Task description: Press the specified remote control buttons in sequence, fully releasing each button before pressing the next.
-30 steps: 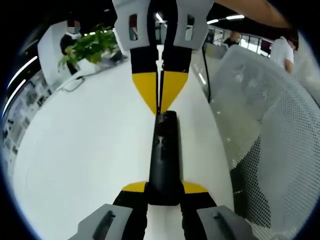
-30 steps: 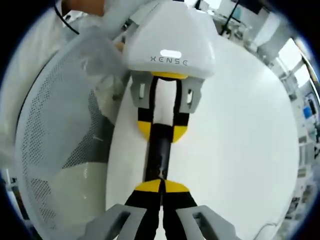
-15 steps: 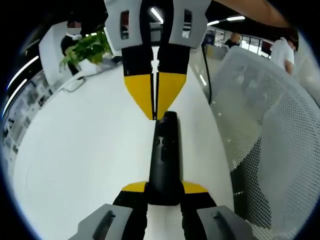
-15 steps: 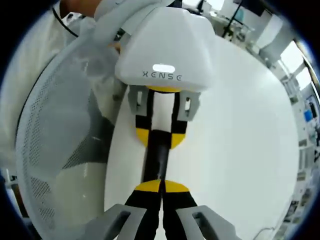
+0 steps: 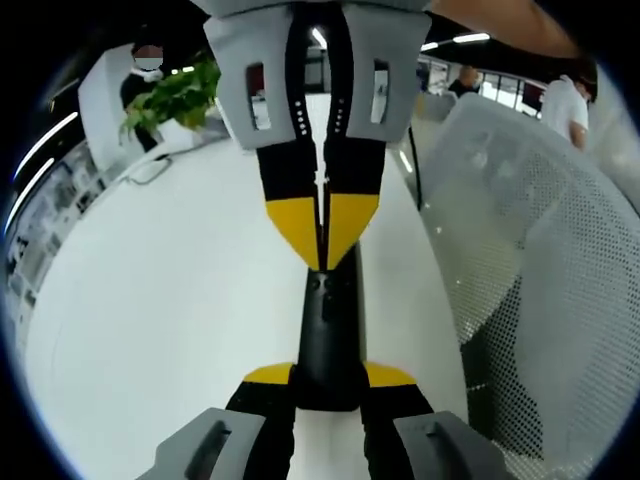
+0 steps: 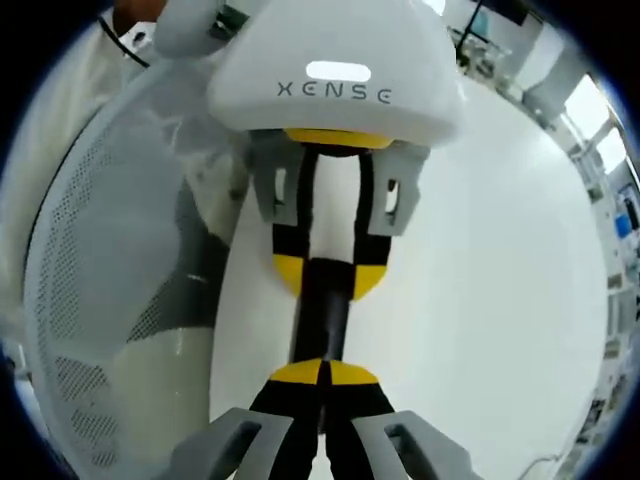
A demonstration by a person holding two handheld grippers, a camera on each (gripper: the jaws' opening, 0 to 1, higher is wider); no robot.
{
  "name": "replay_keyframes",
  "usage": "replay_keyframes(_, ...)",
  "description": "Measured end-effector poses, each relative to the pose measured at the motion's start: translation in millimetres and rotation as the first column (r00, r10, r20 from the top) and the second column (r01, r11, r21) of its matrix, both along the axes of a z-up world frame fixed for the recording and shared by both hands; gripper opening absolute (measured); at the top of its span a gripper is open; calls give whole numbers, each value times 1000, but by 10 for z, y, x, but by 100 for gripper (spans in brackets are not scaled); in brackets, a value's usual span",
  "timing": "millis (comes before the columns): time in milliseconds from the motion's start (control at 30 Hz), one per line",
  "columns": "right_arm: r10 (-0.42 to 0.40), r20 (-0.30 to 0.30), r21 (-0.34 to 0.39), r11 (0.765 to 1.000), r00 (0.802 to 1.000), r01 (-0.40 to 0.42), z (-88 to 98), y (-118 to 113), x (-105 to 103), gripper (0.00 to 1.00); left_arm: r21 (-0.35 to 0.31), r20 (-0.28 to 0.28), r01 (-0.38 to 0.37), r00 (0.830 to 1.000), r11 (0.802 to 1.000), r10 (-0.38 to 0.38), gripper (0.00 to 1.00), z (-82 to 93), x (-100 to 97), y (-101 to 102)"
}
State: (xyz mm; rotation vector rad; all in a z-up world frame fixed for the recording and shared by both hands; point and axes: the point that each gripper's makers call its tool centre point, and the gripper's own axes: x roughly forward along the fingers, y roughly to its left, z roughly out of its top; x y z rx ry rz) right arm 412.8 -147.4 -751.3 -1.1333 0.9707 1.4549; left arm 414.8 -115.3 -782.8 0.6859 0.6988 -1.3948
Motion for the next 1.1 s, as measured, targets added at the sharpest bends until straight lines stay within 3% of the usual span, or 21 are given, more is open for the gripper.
replay_keyframes(700, 3, -33, -27, 1000, 999, -4, -246, 27, -45, 0, -9, 0, -2, 1000, 1000, 2, 23, 2, 4, 5)
replay_keyframes(1100, -19, -50, -34, 999, 999, 18, -234, 21, -21, 0, -6, -1, 1, 1000, 1000, -1, 23, 11, 15, 0)
